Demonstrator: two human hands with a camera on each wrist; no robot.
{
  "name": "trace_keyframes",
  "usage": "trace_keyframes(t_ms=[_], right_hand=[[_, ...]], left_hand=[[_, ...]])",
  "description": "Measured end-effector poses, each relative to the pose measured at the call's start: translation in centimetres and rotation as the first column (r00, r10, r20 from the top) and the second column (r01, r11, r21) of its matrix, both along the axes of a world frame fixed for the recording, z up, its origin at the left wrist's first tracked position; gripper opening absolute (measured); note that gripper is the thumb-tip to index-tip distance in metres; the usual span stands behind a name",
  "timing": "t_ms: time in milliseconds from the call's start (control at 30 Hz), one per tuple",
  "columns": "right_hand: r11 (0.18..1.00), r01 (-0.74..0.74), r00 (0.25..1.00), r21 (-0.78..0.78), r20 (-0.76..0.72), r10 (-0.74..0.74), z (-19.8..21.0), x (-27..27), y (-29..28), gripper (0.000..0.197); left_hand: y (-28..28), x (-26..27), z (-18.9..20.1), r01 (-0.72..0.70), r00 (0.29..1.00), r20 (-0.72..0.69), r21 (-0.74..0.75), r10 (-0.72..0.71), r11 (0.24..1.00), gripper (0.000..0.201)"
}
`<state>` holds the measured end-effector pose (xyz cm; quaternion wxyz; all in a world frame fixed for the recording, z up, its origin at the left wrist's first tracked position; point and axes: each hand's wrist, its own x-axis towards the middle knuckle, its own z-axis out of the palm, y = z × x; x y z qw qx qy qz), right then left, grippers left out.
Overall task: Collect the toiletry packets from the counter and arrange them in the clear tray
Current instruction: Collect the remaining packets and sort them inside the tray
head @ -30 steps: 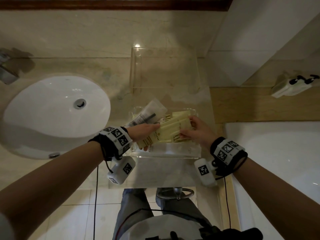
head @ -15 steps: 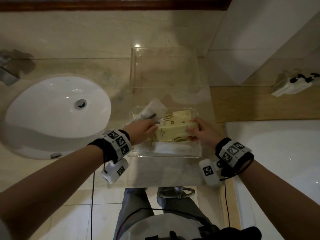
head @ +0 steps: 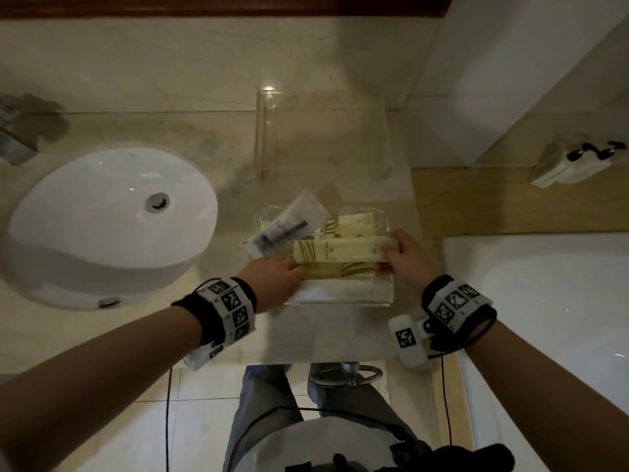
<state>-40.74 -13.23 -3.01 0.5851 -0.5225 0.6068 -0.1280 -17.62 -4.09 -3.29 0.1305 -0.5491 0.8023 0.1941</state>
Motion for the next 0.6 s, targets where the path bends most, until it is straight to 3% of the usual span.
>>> trace_keyframes(t_ms=[267,467,600], right_hand=[[0.976,-0.22,0.964,0.004,-0.15,0.218,-0.6,1.8,0.5,0.03],[0.831,-0.55,0.772,-0.084,-0.43,0.467,-0.5,3.2,0.6,0.03],[0.805,-0.583,0.725,-0.104,-0.513,0.459,-0.6,3.5,0.7,0.03]], left_hand=[[-0.7,0.3,0.8,-0.111,0.992,0.069,0.041,0.108,0.993,0.027],[-1.3,-0.3,1.4,-0.251,0.968,0.034,0.084,0.248,0.964,0.021],[-1.9,-0.1,1.8,-0.306,0.952,-0.024,-0.036,0.305,0.951,0.023]])
